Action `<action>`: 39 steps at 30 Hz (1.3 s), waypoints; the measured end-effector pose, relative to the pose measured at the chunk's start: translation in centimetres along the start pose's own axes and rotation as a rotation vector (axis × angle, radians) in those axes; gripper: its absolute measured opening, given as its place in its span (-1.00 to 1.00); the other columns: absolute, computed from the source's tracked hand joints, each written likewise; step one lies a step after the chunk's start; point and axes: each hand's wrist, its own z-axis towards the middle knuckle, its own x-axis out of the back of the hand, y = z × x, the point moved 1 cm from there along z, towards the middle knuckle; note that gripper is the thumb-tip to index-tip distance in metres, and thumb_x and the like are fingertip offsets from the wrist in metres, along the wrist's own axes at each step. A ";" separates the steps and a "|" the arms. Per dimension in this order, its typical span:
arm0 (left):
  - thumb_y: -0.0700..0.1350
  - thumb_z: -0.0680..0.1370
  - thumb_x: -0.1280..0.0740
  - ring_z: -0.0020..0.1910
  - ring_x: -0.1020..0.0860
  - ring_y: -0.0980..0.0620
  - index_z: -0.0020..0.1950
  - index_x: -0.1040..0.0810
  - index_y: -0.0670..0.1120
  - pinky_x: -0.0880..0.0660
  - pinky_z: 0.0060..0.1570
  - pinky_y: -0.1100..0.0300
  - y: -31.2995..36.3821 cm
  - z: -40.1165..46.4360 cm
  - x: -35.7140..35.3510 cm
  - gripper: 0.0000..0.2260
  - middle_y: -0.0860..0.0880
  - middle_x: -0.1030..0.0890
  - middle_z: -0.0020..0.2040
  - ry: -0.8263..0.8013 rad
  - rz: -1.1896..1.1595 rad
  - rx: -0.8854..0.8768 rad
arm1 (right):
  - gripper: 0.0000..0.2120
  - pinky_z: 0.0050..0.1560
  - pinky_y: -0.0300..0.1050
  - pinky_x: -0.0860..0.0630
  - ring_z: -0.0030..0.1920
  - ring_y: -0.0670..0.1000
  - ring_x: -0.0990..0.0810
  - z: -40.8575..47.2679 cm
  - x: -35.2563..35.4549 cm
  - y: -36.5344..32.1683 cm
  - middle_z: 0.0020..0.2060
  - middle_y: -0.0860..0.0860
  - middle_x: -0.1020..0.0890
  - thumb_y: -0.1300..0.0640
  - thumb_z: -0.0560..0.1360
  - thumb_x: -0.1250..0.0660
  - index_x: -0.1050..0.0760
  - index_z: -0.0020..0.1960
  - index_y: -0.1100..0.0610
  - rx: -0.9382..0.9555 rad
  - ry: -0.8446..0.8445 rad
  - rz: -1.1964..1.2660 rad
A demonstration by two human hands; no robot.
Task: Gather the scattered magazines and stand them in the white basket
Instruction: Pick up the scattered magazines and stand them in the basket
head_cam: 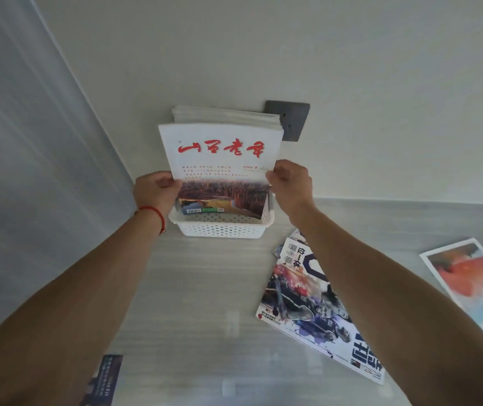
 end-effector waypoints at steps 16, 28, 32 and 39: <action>-0.22 0.49 -0.49 -0.01 -0.71 -0.10 0.06 -0.72 -0.18 -0.65 0.15 -0.01 -1.4 2.9 -2.2 -0.84 -0.16 -0.75 -0.02 -0.007 0.179 -0.032 | -0.79 0.08 -0.05 -0.66 -0.11 -0.04 -0.72 2.2 -0.3 0.9 -0.14 -0.05 -0.75 0.23 0.50 -0.33 -0.68 0.06 0.11 0.093 0.006 -0.188; -0.26 0.48 -0.38 -0.04 -0.60 -0.14 0.10 -0.48 -0.14 -0.58 -0.10 0.01 0.4 -5.6 -3.6 -0.78 -0.17 -0.62 -0.01 0.156 0.271 -0.173 | -0.79 -0.25 -0.48 -0.53 -0.18 -0.18 -0.67 -5.8 6.2 8.7 -0.10 -0.12 -0.70 0.14 0.64 -0.24 -0.64 0.15 0.06 -0.011 -0.034 -0.264; -0.20 0.50 -0.41 -0.01 -0.56 0.00 0.03 -0.53 -0.07 -0.52 -0.02 0.16 -2.6 -15.4 -7.9 -0.85 -0.01 -0.57 -0.02 -0.391 0.450 -0.503 | -0.63 0.27 0.02 -0.55 0.30 0.08 -0.57 -10.8 9.4 15.0 0.28 0.03 -0.60 0.20 0.57 -0.33 -0.48 0.37 0.13 -0.147 -0.137 -0.529; 0.02 0.54 -0.43 0.49 -0.36 -0.05 0.38 -0.44 0.10 -0.44 0.42 -0.04 -6.9 -25.6 -15.0 -0.58 -0.01 -0.42 0.47 -0.858 0.902 -0.592 | 0.24 0.49 0.50 0.16 0.59 0.22 0.41 -17.1 14.1 21.4 0.58 0.04 0.45 -0.30 0.36 -0.52 0.34 0.64 -0.10 -0.088 -0.705 -1.015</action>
